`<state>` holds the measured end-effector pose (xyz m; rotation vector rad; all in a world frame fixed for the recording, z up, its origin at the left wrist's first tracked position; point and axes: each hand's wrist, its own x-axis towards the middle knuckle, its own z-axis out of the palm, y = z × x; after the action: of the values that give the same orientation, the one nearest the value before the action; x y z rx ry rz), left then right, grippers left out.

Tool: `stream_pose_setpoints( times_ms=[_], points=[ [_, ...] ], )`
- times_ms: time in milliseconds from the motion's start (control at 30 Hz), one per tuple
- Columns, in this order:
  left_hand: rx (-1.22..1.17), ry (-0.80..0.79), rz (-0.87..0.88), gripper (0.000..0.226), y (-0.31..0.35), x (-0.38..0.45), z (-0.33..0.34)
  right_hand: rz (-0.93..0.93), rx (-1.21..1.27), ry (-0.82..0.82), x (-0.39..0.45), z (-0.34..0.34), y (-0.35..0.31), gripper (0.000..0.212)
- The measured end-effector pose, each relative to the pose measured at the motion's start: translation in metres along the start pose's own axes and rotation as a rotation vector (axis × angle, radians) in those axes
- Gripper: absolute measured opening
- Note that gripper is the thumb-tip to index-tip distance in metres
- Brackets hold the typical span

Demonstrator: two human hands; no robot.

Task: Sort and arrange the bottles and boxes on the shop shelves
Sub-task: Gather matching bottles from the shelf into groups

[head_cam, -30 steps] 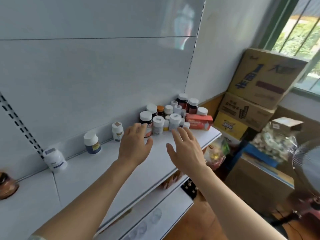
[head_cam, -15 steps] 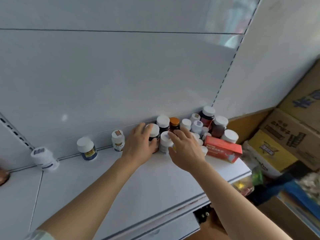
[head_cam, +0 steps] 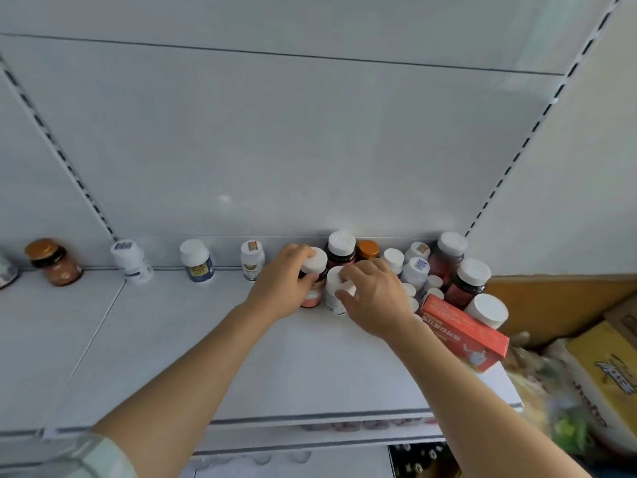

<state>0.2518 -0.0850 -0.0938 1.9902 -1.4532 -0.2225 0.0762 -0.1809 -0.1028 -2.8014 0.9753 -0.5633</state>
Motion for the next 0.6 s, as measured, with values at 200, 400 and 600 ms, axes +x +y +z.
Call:
stream_pose_setpoints(
  times_ms=[200,400,600],
  points=[
    [-0.228,0.027,-0.122,0.028,0.004,-0.023,-0.024,0.120,0.441,0.114,0.005,-0.021,-0.008,0.027],
    [-0.351,0.099,-0.158,0.022,0.009,-0.037,-0.056,0.262,0.637,-0.036,0.009,-0.043,-0.036,0.026],
    [-0.437,0.104,-0.184,0.024,-0.003,-0.054,-0.086,0.298,0.650,-0.080,0.010,-0.050,-0.073,0.030]
  ],
)
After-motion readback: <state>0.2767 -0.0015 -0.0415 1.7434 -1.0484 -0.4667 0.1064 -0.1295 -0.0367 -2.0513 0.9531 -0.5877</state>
